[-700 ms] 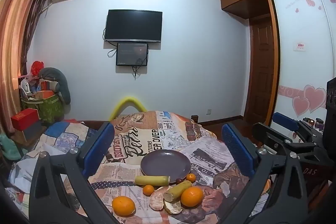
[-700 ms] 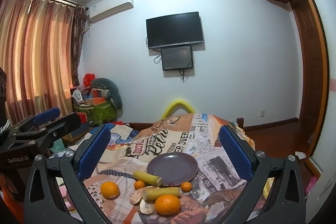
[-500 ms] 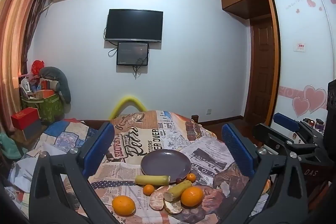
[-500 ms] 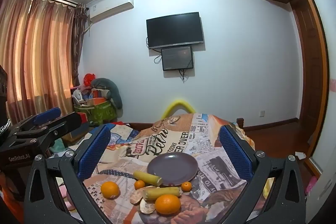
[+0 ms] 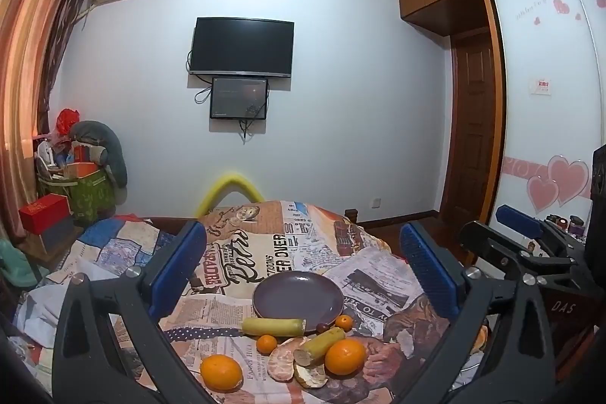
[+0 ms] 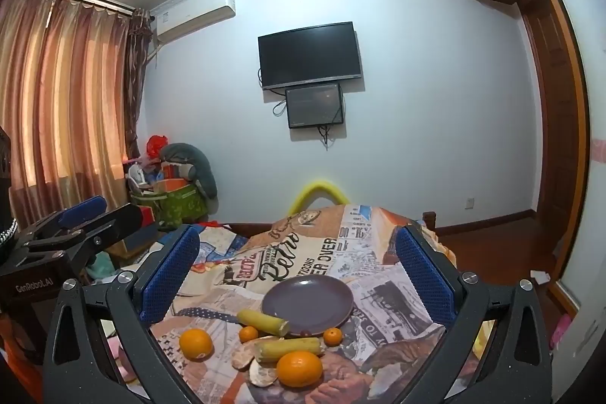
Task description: Organize fruits
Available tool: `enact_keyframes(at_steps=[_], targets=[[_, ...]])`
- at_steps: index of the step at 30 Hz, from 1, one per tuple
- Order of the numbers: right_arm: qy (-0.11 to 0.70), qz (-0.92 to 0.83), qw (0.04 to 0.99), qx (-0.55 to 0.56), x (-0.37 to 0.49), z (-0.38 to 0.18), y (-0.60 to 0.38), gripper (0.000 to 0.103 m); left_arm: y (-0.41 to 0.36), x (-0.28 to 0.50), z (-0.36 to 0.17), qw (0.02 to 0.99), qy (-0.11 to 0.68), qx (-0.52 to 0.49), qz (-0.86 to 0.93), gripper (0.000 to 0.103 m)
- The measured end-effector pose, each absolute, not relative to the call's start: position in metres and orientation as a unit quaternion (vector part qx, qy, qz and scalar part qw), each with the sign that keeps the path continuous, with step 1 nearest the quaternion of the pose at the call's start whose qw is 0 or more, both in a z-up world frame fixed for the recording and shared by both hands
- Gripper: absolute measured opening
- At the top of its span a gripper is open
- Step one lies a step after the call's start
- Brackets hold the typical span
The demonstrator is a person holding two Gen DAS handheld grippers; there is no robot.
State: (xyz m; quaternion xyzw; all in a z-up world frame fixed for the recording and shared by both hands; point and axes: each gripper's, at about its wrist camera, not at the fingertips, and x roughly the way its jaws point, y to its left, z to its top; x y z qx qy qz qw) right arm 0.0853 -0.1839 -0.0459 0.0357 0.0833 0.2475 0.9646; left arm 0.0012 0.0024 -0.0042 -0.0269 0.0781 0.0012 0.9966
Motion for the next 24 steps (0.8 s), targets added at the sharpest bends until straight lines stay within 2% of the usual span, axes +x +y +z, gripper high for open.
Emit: enact_keyframes(at_steps=[24], targets=[[0.083, 0.251, 0.964, 0.021, 0.0825, -0.0511, -0.1748, 0.103, 0.0042, 0.0036, -0.0038, 0.996, 0.082, -0.03, -0.001, 0.103]])
